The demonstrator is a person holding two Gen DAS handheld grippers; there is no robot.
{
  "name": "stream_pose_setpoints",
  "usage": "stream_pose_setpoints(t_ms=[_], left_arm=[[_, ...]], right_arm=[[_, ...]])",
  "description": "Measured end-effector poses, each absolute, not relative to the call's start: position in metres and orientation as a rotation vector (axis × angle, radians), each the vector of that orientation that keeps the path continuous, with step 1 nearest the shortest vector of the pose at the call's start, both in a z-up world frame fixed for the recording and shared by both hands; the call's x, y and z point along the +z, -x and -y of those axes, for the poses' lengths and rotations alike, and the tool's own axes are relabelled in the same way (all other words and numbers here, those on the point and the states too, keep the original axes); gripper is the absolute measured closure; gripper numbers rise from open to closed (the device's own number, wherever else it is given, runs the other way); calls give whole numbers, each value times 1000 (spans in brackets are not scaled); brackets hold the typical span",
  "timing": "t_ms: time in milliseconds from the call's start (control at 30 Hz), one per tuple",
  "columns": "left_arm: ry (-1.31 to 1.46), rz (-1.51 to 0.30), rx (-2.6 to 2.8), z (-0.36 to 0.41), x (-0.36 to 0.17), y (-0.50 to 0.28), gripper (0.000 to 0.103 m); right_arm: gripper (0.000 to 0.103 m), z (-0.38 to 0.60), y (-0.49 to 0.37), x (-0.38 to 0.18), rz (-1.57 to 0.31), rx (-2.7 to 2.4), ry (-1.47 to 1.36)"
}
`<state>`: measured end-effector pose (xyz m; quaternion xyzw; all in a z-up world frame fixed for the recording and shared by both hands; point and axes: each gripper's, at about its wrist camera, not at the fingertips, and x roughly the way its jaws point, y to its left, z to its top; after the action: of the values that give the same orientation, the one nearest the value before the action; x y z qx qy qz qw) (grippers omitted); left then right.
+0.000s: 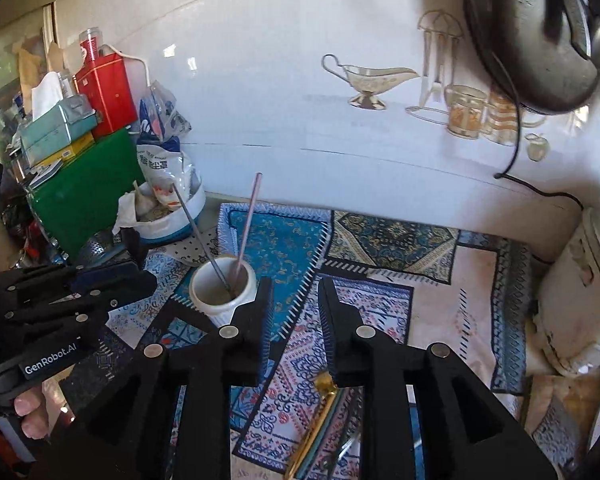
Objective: Organize utensils
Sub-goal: 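Move both tools back over the utensil pile on the mat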
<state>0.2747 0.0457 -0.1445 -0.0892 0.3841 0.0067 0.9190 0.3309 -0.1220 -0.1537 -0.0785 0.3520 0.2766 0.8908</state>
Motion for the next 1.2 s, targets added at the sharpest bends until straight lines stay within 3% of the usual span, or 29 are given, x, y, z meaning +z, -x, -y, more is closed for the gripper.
stream_pose_setpoints(t_ms=[200,633,1200], left_arm=[[157,-824,-92,-2,-155,-279,72],[60,-1067,-203,81,-250,-325,71],[126,-1270,-116,51,-329,-350,71]], right_arm=[[77,178,-316,-160,-771,442,109],[74,277,-318,-219,-959,206,9],[74,275,-362,-318,-1254,259,-45]])
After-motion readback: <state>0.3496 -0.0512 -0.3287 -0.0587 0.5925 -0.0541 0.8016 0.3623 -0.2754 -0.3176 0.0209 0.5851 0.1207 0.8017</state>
